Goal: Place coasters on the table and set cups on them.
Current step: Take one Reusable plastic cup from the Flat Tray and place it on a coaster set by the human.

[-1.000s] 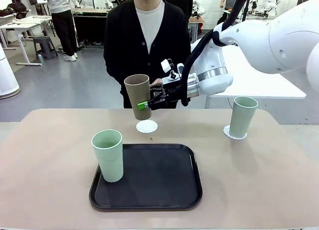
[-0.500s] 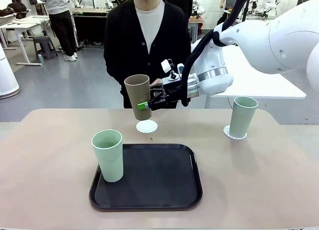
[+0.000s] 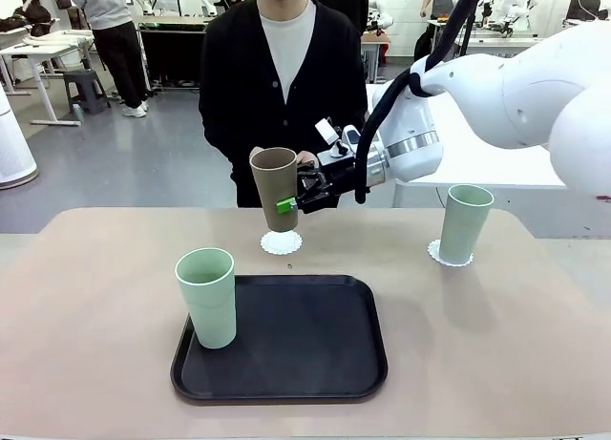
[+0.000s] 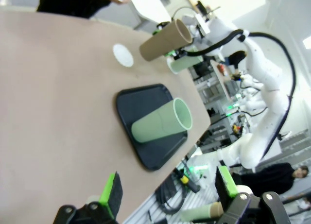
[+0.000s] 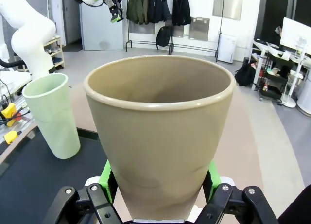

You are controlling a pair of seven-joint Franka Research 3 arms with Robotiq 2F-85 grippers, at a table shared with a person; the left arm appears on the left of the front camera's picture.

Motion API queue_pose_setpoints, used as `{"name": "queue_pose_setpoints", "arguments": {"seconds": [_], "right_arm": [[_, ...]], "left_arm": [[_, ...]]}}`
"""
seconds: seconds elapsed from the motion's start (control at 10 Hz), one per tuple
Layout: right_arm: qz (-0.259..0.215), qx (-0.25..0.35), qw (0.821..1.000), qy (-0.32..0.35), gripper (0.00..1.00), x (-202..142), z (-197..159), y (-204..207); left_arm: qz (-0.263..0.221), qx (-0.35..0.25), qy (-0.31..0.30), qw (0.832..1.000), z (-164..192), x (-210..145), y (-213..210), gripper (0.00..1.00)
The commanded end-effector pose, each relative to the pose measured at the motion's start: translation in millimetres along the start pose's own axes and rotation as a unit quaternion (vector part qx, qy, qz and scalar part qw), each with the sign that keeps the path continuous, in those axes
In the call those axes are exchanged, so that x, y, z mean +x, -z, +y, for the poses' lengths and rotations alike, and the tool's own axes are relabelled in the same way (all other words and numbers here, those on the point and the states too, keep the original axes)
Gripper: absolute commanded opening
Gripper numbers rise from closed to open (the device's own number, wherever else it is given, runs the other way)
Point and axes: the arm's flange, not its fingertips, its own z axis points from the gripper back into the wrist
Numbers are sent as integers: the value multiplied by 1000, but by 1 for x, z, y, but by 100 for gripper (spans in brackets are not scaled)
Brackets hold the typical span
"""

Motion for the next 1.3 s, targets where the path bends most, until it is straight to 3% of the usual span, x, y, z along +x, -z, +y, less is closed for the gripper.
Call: {"name": "queue_pose_setpoints", "arguments": {"seconds": [0.0, 0.2, 1.0, 1.2], "right_arm": [[-12, -2, 1000, 2, 83, -7, -26, 7], [-31, -11, 999, 8, 83, -18, -36, 12], [-19, -11, 1000, 6, 83, -31, -31, 10], [-29, -15, 999, 22, 83, -47, -40, 1]], "left_arm": [[-2, -3, 6, 1000, 0, -1, -1, 100], [-2, -3, 6, 1000, 0, -1, -1, 100], [-2, -3, 6, 1000, 0, -1, -1, 100], [-2, -3, 6, 1000, 0, -1, -1, 100]]}}
